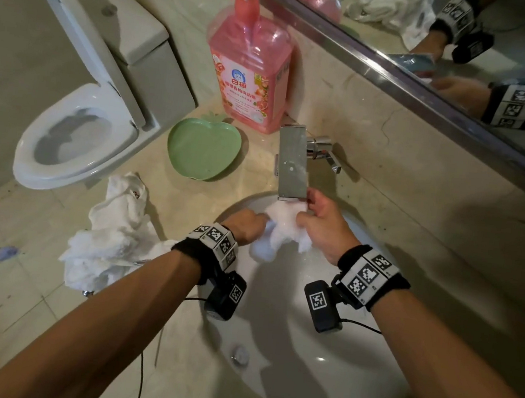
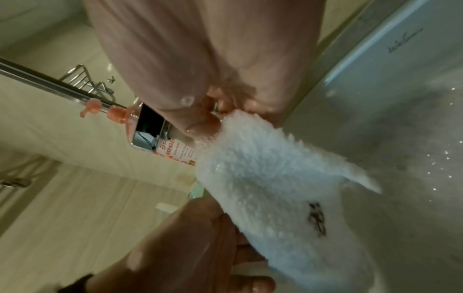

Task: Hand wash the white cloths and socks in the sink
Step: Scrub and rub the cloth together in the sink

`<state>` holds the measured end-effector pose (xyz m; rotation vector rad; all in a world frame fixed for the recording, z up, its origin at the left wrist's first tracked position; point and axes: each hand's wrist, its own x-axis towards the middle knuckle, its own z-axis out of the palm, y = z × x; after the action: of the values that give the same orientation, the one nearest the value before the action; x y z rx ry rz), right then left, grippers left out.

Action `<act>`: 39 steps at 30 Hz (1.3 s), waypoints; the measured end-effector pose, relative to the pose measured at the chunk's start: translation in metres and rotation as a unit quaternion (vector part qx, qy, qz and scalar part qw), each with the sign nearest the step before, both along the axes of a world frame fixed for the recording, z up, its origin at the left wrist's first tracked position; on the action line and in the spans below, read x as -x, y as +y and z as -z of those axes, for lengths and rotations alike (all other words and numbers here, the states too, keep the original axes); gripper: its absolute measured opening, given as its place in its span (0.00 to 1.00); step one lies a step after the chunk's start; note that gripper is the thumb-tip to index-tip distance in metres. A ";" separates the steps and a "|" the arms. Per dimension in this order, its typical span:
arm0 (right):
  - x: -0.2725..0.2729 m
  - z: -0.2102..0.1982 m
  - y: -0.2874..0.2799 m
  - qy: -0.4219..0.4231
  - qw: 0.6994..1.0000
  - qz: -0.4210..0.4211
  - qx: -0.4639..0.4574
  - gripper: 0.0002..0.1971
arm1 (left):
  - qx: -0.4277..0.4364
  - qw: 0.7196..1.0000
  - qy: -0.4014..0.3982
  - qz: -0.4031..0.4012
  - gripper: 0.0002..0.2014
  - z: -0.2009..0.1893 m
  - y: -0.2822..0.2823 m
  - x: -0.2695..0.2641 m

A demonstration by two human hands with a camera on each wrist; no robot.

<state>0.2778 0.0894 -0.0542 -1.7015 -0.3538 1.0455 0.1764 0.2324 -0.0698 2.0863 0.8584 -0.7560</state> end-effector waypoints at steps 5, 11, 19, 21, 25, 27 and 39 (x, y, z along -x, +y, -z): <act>0.001 -0.007 -0.007 0.018 0.999 -0.029 -0.013 0.29 | 0.172 0.967 -0.045 -0.181 0.29 0.008 -0.016 -0.001; -0.004 -0.012 -0.018 0.028 0.999 0.005 -0.031 0.27 | 0.281 0.866 -0.156 -0.384 0.15 0.004 -0.019 -0.007; -0.007 -0.005 -0.029 -0.089 0.993 0.004 0.072 0.23 | 0.135 0.932 -0.238 -0.240 0.15 0.004 0.002 0.002; -0.006 -0.001 -0.030 -0.109 0.990 -0.020 0.092 0.28 | 0.067 0.950 -0.204 -0.226 0.25 0.005 0.004 0.007; -0.002 0.005 -0.026 -0.200 0.959 -0.129 0.156 0.40 | 0.040 0.960 -0.163 -0.225 0.36 -0.009 0.010 0.011; 0.000 0.006 -0.023 -0.273 0.923 -0.181 0.200 0.36 | 0.053 0.971 -0.173 -0.159 0.31 -0.022 0.014 0.011; -0.021 0.001 -0.034 -0.335 0.905 -0.148 0.219 0.16 | -0.120 0.968 -0.206 0.078 0.21 -0.025 0.007 -0.004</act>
<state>0.2992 0.0552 -0.0552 -2.4619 -0.8921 0.7452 0.1799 0.2390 -0.0445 2.4300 0.5807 -0.2827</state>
